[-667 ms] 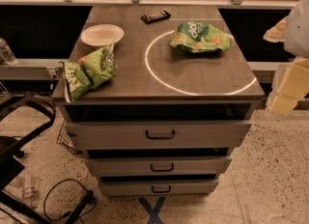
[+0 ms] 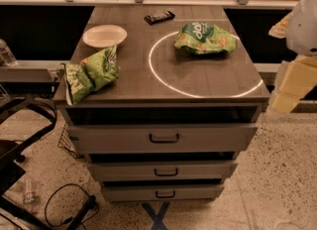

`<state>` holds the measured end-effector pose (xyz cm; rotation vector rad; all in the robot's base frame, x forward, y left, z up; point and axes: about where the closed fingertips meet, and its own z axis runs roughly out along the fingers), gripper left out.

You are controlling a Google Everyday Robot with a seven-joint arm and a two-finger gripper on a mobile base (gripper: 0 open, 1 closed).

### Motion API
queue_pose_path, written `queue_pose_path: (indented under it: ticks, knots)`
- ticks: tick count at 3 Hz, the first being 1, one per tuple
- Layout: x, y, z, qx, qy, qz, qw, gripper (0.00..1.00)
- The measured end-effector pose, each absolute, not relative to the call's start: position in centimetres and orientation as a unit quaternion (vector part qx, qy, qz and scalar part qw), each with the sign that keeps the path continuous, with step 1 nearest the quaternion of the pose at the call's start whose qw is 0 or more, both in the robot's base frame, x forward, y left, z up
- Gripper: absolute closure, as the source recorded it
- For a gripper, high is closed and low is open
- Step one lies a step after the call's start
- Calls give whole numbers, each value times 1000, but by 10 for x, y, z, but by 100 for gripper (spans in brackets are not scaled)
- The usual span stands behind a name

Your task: Pick green rice chip bag

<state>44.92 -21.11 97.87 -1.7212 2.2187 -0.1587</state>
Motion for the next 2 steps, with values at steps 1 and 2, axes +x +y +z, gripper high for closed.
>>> queue_pose_path:
  ticks: [1, 2]
  knots:
    - [501, -202, 986, -618, 750, -118, 204, 0]
    - [574, -187, 1002, -649, 694, -166, 264, 0]
